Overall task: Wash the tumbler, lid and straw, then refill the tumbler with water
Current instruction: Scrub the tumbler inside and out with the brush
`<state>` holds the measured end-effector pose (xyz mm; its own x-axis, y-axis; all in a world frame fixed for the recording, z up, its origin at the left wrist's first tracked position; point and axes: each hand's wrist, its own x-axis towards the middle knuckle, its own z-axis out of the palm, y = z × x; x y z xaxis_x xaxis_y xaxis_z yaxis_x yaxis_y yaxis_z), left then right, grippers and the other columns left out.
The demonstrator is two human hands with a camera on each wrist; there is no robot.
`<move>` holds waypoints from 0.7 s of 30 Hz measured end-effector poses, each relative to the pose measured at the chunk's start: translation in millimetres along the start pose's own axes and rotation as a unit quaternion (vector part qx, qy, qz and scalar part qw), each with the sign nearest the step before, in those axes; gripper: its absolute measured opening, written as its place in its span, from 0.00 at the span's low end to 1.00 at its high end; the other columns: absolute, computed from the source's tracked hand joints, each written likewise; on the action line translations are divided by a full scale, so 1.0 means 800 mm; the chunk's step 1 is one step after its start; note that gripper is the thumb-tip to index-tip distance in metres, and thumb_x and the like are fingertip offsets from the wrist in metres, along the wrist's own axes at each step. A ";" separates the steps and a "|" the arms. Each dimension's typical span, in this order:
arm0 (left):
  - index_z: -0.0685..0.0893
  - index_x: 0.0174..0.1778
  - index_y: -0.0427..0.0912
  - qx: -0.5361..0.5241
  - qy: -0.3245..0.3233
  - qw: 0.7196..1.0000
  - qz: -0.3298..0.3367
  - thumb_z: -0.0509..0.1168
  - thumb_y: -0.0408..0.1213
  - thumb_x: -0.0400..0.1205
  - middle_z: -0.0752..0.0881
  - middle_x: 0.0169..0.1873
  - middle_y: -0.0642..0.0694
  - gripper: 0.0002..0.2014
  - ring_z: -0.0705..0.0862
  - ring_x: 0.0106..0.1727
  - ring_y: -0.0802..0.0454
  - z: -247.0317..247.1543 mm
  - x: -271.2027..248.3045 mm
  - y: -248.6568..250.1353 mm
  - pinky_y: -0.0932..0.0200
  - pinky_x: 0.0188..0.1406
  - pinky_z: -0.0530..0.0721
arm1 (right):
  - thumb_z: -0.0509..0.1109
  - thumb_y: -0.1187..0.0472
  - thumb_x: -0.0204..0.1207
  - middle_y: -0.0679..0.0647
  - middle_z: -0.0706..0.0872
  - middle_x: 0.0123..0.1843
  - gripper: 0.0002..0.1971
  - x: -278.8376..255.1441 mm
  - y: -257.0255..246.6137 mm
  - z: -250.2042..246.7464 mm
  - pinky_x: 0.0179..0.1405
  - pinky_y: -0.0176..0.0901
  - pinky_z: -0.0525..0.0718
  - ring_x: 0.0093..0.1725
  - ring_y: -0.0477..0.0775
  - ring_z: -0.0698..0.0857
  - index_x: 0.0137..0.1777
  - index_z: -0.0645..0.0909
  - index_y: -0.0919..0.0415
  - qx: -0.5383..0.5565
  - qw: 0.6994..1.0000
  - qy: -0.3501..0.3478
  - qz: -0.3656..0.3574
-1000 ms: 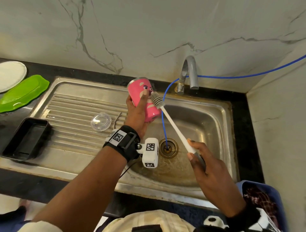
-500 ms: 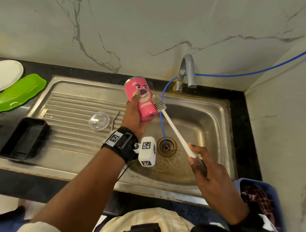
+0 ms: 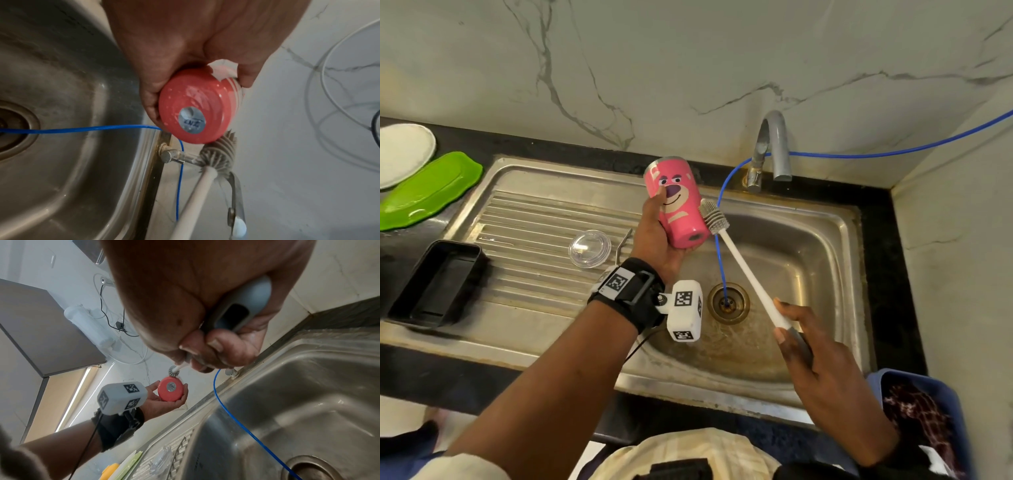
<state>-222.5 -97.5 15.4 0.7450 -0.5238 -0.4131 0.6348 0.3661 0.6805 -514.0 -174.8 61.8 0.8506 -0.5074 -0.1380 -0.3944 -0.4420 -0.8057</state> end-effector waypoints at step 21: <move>0.73 0.81 0.40 0.004 -0.021 1.000 -0.014 0.76 0.48 0.78 0.90 0.58 0.39 0.37 0.90 0.59 0.40 0.013 -0.006 -0.017 0.39 0.58 0.90 | 0.60 0.45 0.88 0.49 0.78 0.29 0.15 0.018 -0.005 -0.003 0.21 0.34 0.69 0.21 0.44 0.73 0.73 0.71 0.28 -0.022 1.000 0.015 -0.011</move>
<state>-236.8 -108.0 13.9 0.7178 -0.5653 -0.4066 0.6532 0.3444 0.6743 -501.0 -181.8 64.6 0.8489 -0.5185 -0.1025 -0.3909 -0.4853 -0.7821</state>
